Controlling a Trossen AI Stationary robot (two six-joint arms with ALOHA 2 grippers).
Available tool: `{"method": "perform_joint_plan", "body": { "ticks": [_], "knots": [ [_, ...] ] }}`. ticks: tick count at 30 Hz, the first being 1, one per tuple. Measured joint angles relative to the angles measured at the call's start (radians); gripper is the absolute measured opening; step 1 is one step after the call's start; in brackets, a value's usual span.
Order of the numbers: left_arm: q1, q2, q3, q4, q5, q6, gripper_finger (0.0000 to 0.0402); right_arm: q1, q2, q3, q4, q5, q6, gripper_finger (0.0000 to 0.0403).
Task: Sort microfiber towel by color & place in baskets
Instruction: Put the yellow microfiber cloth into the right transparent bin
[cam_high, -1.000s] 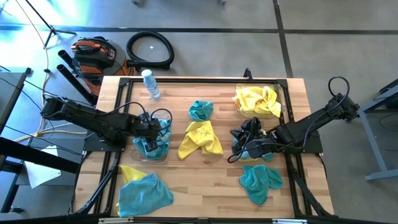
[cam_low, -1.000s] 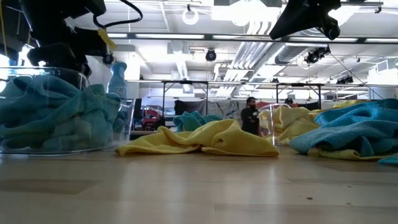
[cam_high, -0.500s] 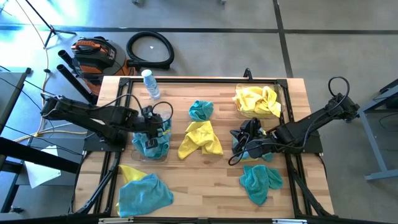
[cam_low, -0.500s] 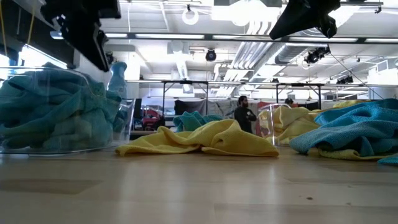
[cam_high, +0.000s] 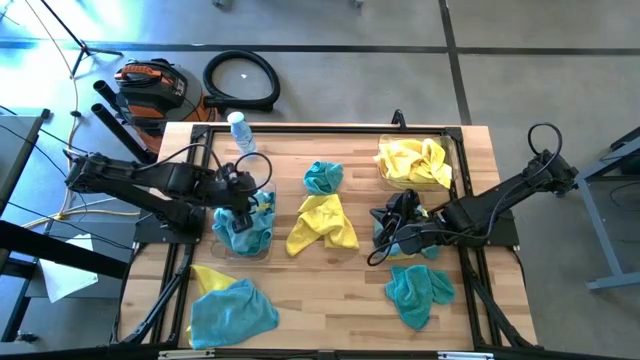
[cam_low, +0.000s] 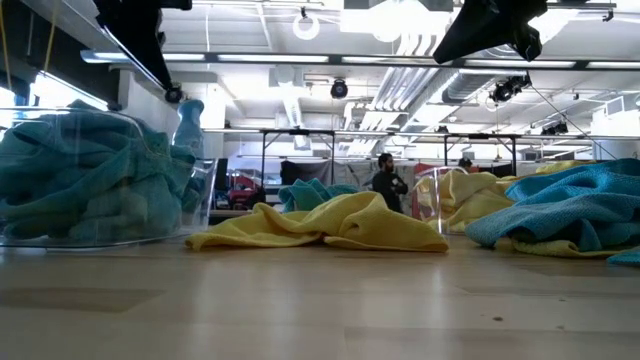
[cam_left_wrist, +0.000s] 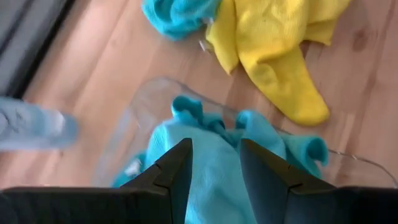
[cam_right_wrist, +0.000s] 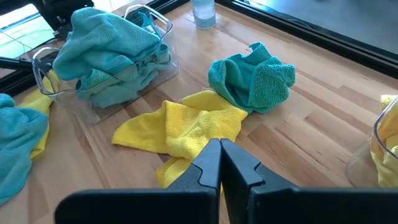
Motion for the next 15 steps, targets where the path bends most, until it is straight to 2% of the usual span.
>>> {"method": "perform_joint_plan", "body": {
  "ticks": [4, 6, 11, 15],
  "knots": [
    [-0.001, -0.013, 0.000, -0.049, 0.087, -0.056, 0.0124, -0.009, 0.005, 0.000, 0.026, -0.002, 0.000, 0.0000],
    [-0.010, -0.020, -0.013, -0.045, 0.105, -0.063, 0.0124, -0.024, 0.018, 0.001, 0.074, -0.039, -0.028, 0.0000],
    [-0.051, -0.034, -0.058, -0.045, 0.083, -0.072, 0.0124, -0.082, 0.095, 0.009, 0.271, -0.099, -0.240, 0.0000],
    [-0.073, -0.038, -0.080, -0.038, 0.065, -0.086, 0.0124, -0.156, 0.177, 0.090, 0.249, -0.176, -0.269, 0.0000]
  ]
}}
